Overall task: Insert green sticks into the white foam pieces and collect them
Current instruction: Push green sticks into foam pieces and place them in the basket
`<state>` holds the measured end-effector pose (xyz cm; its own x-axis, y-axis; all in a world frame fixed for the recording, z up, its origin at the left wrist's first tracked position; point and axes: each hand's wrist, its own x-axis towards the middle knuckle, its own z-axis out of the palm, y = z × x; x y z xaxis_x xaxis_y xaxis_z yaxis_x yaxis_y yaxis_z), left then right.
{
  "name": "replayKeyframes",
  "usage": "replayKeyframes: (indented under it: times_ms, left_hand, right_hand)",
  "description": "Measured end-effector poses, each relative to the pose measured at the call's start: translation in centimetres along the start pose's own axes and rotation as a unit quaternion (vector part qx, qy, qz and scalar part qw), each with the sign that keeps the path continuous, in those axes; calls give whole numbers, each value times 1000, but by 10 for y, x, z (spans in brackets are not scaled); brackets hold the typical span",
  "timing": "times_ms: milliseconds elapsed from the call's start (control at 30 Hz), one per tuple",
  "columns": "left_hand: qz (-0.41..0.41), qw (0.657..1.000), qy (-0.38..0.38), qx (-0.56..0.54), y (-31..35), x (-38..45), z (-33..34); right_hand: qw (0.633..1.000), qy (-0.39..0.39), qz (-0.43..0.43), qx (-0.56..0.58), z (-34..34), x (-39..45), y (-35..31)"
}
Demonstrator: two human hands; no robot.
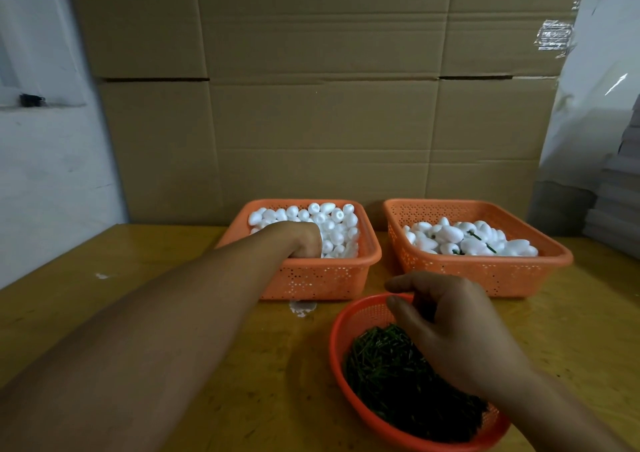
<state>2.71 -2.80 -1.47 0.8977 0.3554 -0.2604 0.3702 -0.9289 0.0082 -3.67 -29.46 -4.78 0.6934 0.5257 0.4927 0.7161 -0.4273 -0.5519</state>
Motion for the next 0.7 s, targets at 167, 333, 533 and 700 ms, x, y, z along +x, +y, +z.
replayKeyframes:
  times_ms: [167,333,533,700]
  left_hand:
    - [9,999,-27,16,0,-2,-3]
    - [9,999,-35,-21,-5,-1,-2]
    - [57,994,14,-88,-11,2,1]
    - [104,963,112,-222,-15,-2,0]
  right_hand:
    - [1000,-1,-1,-6,-1,-1,0]
    - [1000,7,-4,-15,-3,0,-1]
    - [1000,0,-9,-25,-4,-2,-4]
    - [998,-39,-14,-57,-7,-2,-6]
